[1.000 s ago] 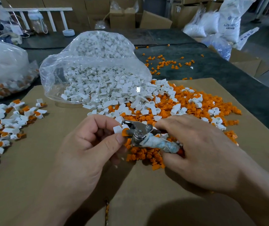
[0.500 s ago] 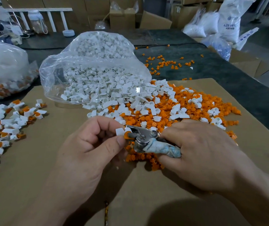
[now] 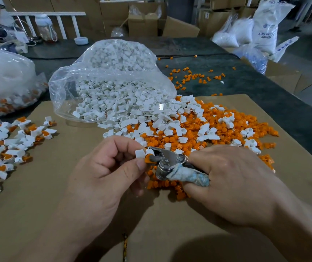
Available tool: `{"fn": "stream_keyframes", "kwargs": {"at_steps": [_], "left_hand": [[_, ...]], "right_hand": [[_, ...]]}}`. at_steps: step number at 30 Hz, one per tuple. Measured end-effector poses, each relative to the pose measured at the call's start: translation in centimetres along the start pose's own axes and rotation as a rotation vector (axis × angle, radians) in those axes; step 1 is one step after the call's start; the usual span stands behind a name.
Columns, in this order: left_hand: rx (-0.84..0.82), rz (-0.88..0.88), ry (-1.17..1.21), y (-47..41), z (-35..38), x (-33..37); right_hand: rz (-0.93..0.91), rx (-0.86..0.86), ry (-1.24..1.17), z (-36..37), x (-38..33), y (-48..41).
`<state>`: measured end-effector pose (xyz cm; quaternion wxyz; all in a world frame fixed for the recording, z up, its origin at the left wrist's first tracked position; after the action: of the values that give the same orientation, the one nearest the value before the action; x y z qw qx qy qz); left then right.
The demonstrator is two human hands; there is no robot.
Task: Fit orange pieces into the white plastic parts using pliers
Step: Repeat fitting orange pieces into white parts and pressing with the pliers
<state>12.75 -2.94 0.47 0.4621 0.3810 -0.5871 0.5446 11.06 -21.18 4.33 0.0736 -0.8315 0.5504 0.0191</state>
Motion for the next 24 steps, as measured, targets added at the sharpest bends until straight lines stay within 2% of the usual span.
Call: {"fn": "stream_keyframes", "kwargs": {"at_steps": [12,17,21,24], "left_hand": [[-0.007,-0.020,-0.007,0.1,-0.1,0.0],[0.064,0.012,-0.121,0.1,-0.2,0.7],[0.168,-0.072,-0.127,-0.2,-1.3,-0.1],[0.120,-0.166,-0.129,-0.1,-0.9,-0.7]], "right_hand": [[0.009,0.025,0.002,0.2,-0.2,0.0],[0.044,0.051,-0.027,0.7,0.4,-0.3],[0.060,0.084,0.066,0.9,1.3,-0.7],[0.078,0.011,0.129,1.5,1.6,-0.8]]}}
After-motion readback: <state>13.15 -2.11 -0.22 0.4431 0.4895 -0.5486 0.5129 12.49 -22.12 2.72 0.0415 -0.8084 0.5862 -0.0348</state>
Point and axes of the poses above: each hand's wrist, its own y-axis away from the middle knuckle, its own z-axis out of the palm, x = y × z, the point moved 6 cm from there along -y, towards the middle knuckle, and after that the axes turned 1 degree about x, right-handed, at the moved point
